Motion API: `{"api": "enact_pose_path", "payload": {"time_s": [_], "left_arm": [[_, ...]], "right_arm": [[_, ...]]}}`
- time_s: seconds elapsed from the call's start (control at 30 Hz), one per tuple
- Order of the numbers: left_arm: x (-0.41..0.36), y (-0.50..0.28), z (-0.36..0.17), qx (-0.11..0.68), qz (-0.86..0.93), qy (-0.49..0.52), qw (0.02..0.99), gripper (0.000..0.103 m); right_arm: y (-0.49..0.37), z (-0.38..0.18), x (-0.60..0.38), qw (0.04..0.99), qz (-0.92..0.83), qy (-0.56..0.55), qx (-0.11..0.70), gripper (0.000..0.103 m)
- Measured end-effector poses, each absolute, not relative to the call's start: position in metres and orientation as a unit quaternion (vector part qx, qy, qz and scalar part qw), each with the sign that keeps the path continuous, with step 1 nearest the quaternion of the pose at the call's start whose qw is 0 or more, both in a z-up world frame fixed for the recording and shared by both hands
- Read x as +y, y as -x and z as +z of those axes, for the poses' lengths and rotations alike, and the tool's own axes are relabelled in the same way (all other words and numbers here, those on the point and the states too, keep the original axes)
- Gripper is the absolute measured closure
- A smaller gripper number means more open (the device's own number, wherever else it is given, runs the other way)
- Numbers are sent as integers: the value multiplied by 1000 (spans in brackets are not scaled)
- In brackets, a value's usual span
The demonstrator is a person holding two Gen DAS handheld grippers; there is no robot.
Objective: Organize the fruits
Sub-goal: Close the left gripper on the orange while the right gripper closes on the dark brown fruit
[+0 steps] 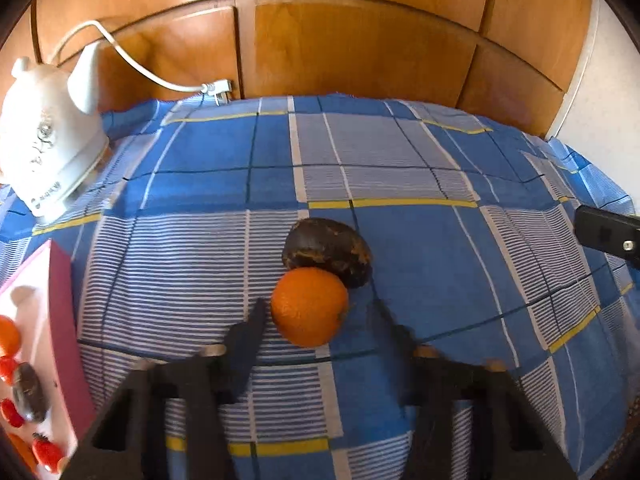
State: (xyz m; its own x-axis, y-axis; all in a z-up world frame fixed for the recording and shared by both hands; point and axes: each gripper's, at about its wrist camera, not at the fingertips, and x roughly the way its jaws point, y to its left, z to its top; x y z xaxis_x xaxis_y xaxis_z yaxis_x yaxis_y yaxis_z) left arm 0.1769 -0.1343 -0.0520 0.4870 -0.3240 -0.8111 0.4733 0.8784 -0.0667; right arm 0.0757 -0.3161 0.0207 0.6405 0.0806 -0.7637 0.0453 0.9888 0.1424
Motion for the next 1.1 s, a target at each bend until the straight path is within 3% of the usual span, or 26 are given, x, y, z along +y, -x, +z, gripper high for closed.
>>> {"api": "enact_pose_path", "payload": {"time_s": [0.53, 0.87, 1.1], "left_arm": [[-98, -88, -54, 431, -235, -64, 869, 66], [-85, -80, -61, 412, -246, -35, 877, 66], [-84, -79, -62, 403, -250, -28, 880, 66]], "right_arm": [[-79, 4, -310, 895, 7, -48, 444, 72], [-81, -4, -286, 882, 81, -48, 461, 72], [-112, -3, -236, 871, 154, -12, 467, 58]]}}
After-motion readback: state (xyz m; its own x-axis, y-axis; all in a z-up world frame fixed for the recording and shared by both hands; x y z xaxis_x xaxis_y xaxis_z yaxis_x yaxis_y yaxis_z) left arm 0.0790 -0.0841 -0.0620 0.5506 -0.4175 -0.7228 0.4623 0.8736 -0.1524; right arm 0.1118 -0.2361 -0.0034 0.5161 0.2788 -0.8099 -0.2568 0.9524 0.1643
